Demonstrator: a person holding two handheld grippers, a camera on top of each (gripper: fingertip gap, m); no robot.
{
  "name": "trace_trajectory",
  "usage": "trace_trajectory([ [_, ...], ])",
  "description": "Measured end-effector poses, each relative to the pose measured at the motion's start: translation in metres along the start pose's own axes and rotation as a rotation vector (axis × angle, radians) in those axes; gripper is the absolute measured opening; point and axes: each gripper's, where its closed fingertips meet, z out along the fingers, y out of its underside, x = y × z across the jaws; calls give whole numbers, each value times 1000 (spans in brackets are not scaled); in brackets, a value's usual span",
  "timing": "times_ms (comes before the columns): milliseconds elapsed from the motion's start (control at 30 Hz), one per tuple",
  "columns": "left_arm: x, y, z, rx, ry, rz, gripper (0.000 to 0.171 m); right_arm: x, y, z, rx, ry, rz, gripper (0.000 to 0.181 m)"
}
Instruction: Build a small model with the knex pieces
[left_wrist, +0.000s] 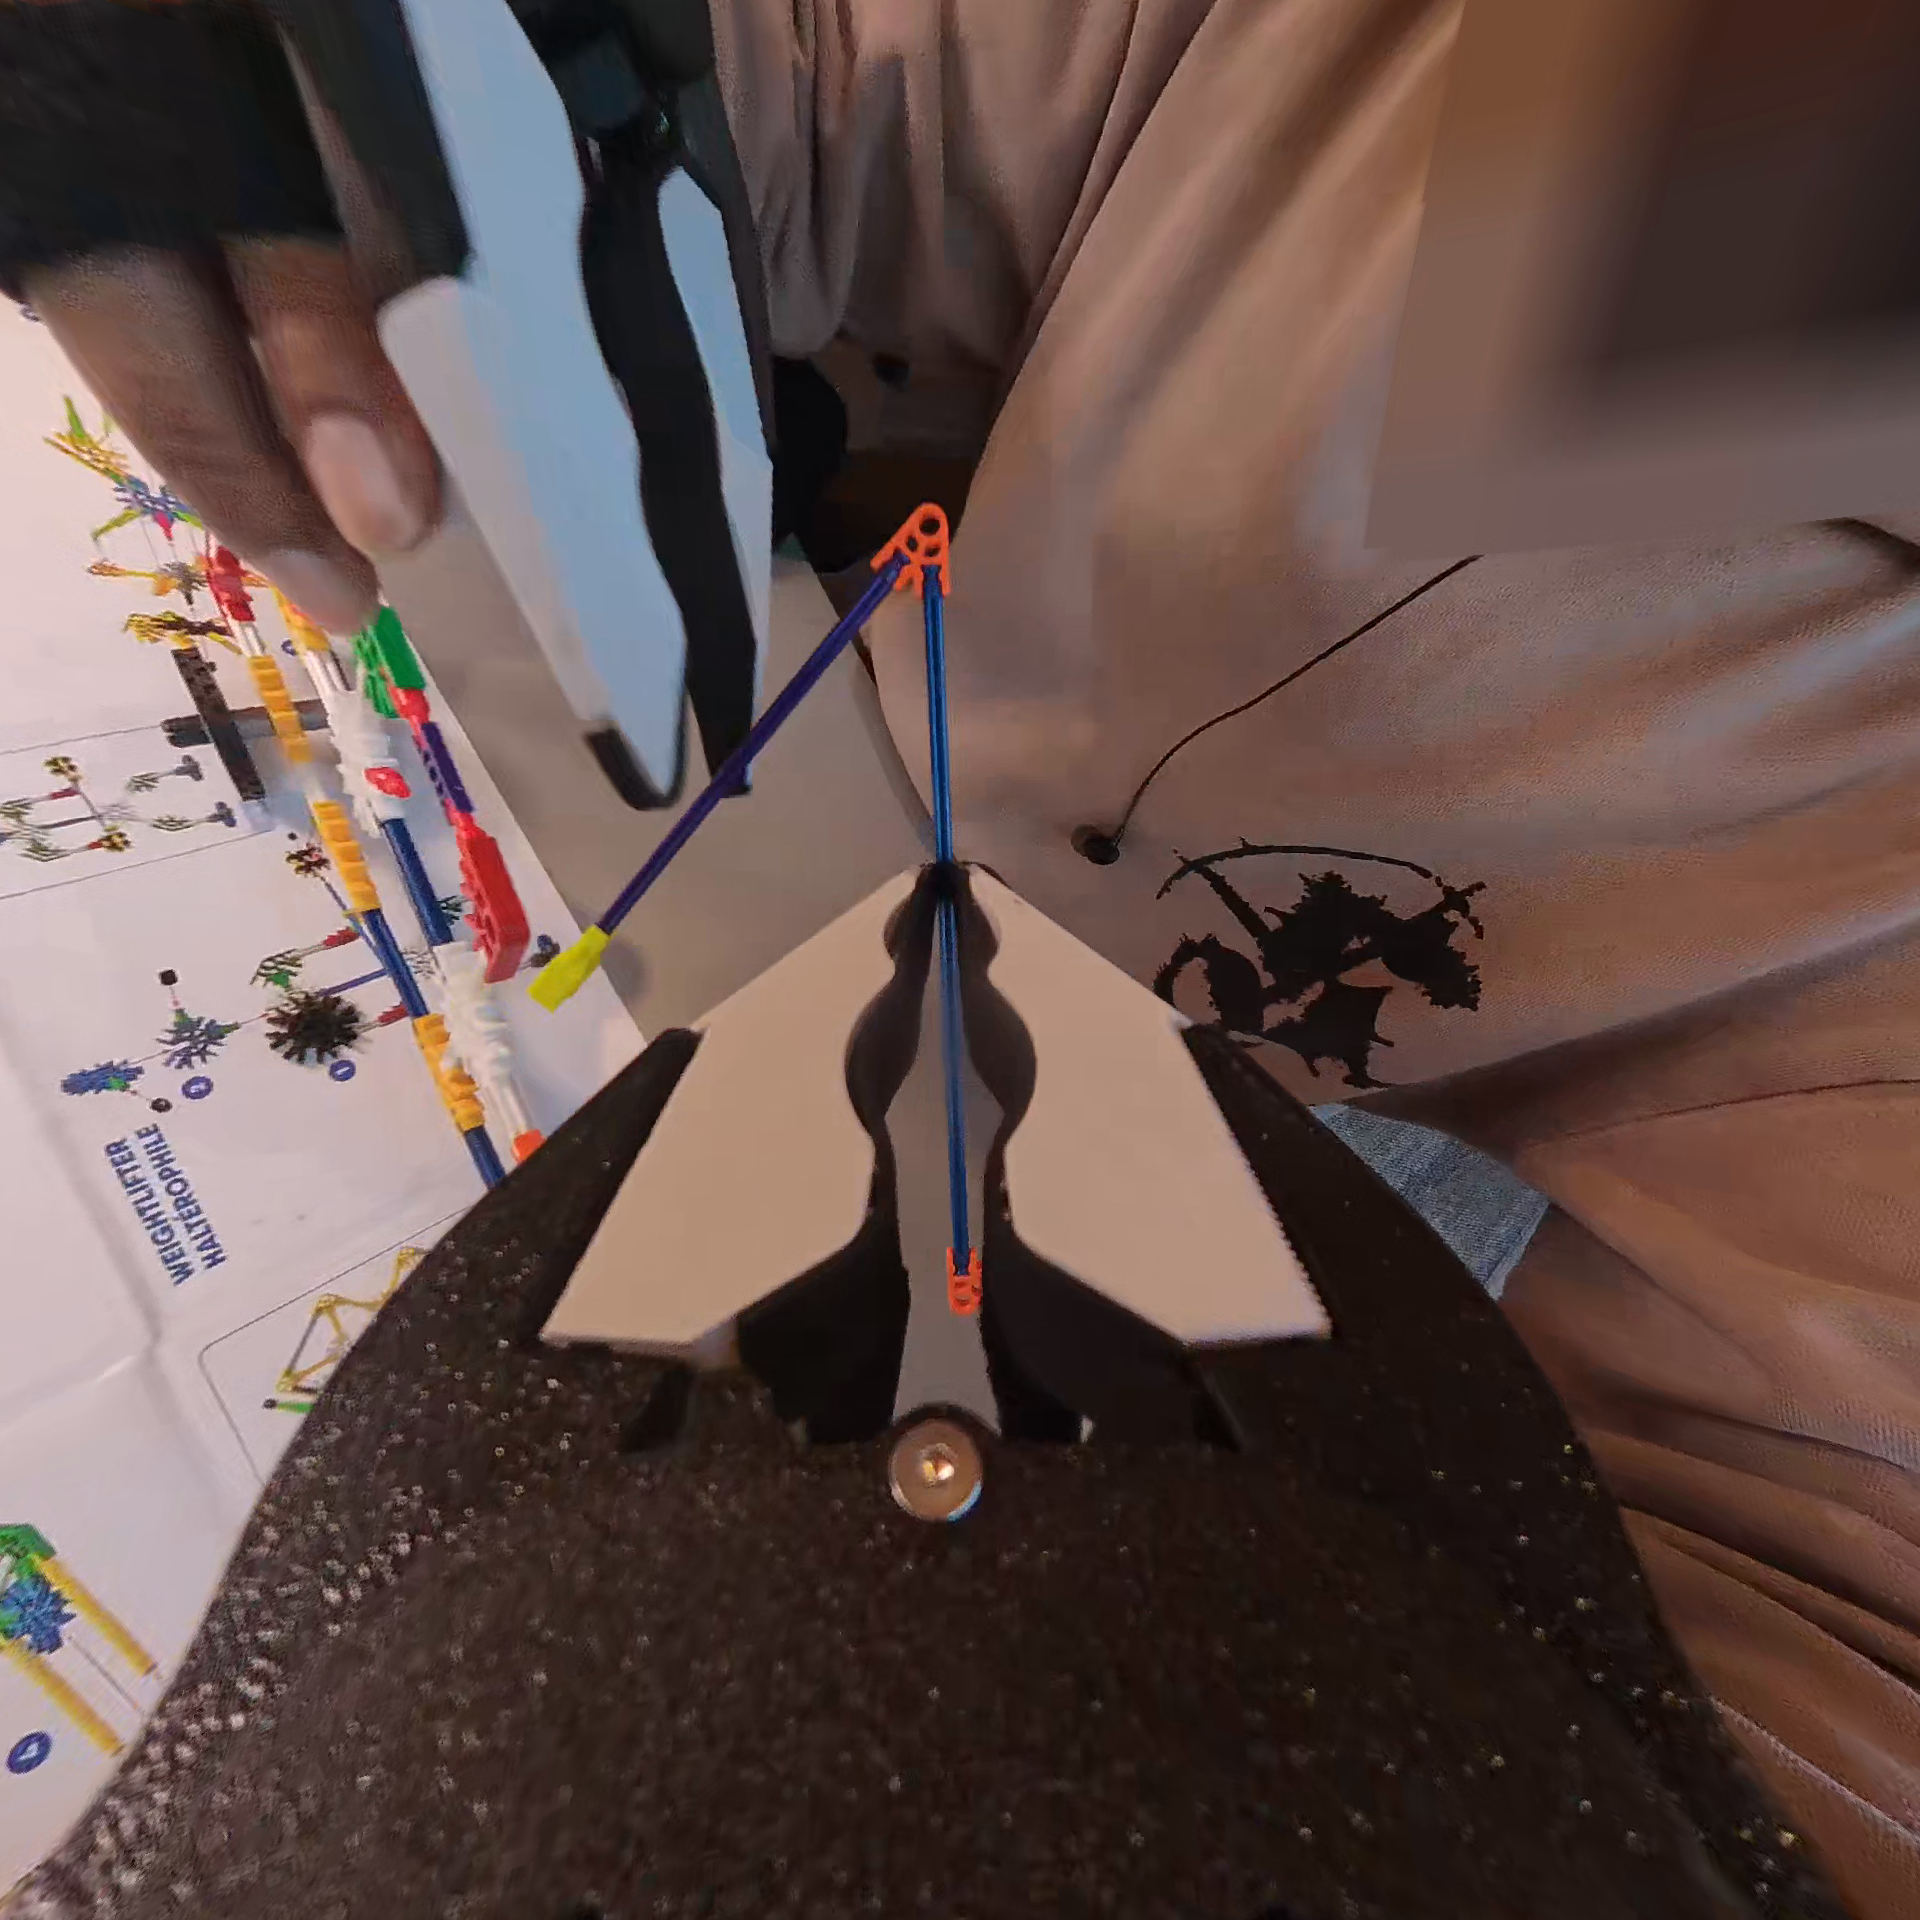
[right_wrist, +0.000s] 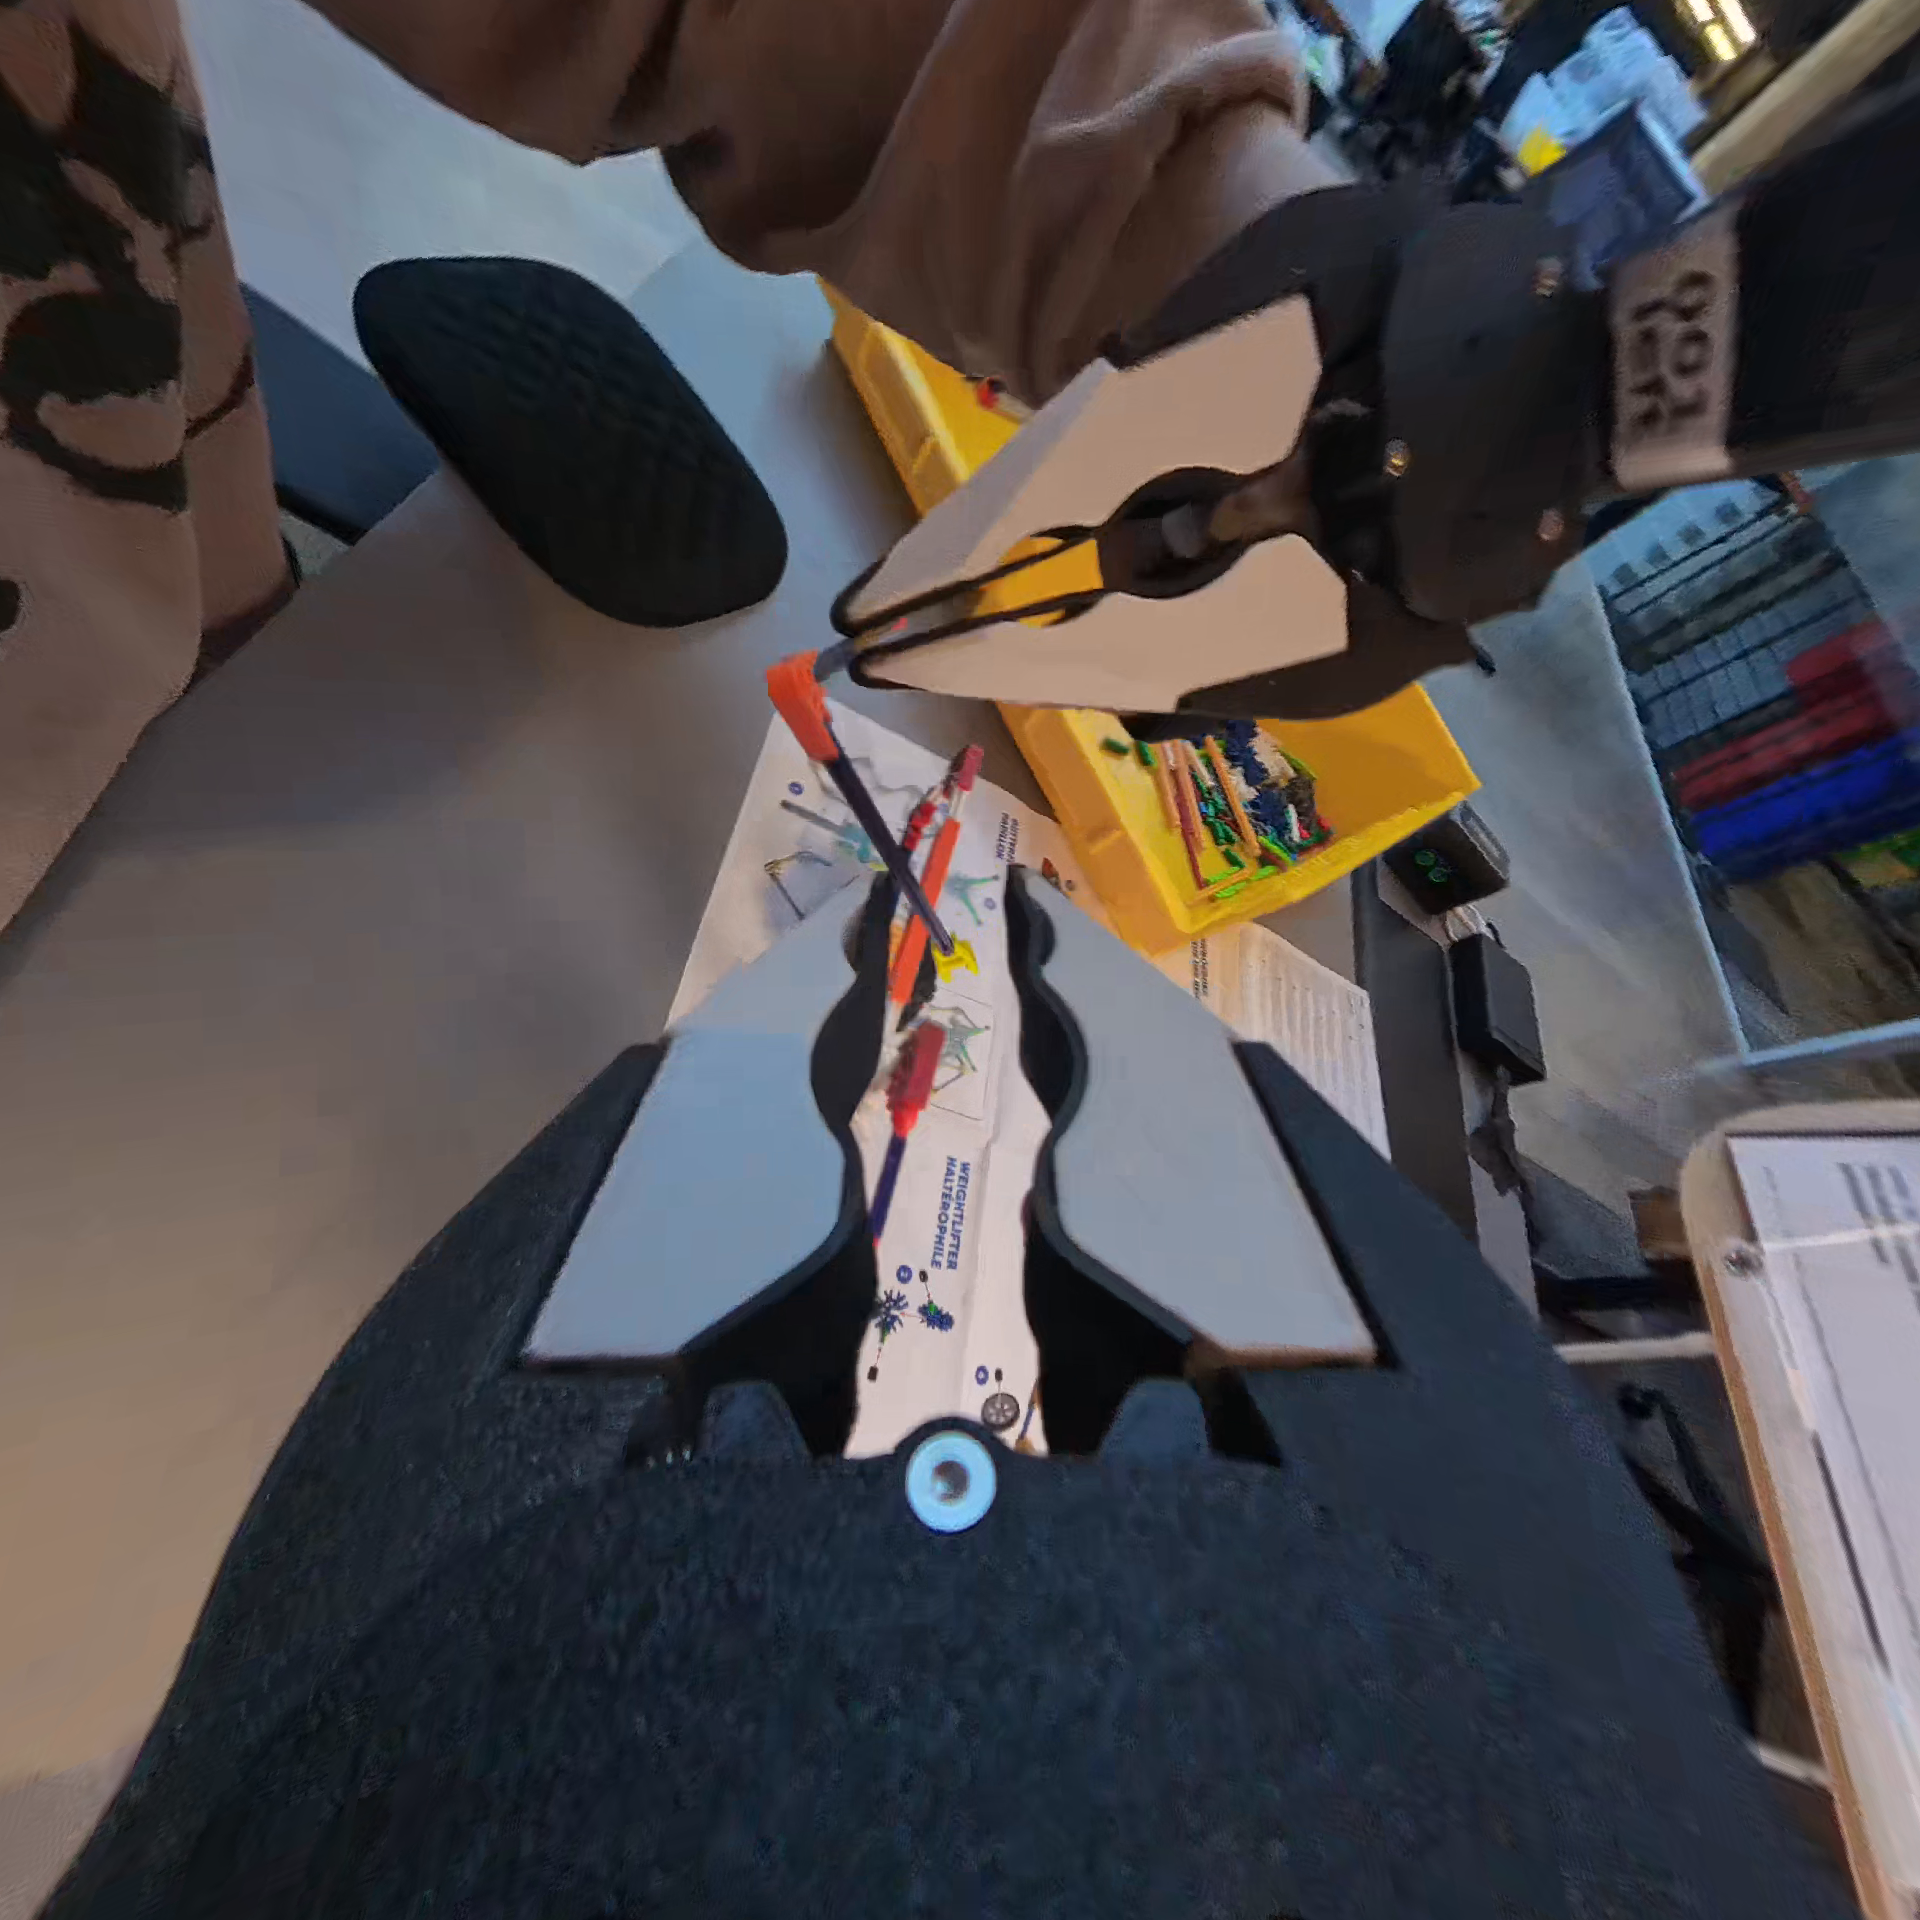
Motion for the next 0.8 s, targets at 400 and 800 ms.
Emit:
trace_trajectory([
  [400,-14,-37,-91,545,-400,50,19,16,-13,-18,152,-35,475,1],
  [800,-23,12,-94,763,-692,18,30,63,-10,-46,483,8,888,1],
])
